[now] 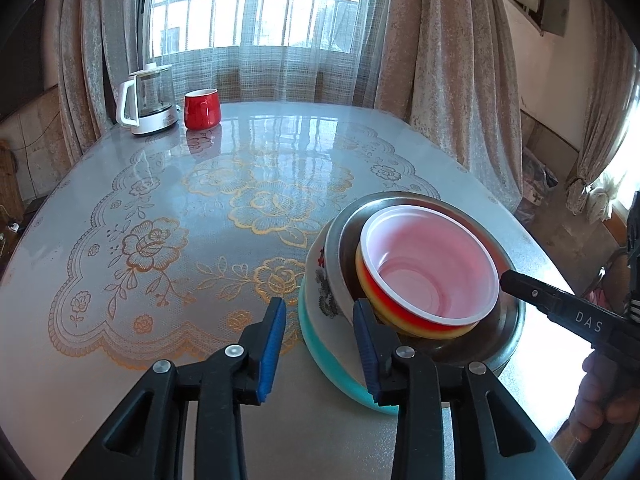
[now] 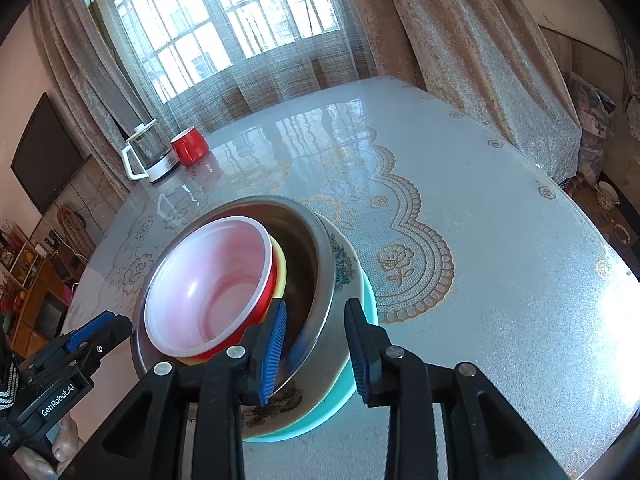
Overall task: Organize plates and bowls
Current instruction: 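Open both grippers and withdraw them from the basin rim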
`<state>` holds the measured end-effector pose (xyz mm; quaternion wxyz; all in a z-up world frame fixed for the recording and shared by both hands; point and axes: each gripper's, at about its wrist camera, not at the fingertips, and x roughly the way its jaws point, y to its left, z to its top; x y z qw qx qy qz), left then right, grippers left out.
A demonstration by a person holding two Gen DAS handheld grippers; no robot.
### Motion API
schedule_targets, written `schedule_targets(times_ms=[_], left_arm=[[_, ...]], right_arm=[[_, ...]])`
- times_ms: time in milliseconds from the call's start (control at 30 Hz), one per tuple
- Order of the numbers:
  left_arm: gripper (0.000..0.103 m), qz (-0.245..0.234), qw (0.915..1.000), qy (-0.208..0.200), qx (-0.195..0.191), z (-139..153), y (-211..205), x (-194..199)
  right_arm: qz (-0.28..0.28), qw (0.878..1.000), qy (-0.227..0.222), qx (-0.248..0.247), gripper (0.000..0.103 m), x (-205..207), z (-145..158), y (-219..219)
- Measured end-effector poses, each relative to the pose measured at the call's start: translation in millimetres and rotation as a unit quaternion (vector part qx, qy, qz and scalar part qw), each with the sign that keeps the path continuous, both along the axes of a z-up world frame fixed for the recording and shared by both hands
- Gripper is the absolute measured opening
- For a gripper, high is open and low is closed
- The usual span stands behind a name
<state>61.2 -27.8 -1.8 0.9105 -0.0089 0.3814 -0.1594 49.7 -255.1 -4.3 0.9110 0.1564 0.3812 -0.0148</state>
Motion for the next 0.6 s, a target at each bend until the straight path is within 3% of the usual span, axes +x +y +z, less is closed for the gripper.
schedule_targets(times_ms=[300,600], left_arm=[[0.042,0.032,0.9987,-0.029,0.029,2,14,-14],[0.049,0.019,0.998,-0.048,0.038,3,11,-29]], right_arm=[[-0.042,0.997,-0.031,-0.052,0.036,-20,16,13],[-0.063,0.991,-0.039,-0.108,0.038,-42,14,37]])
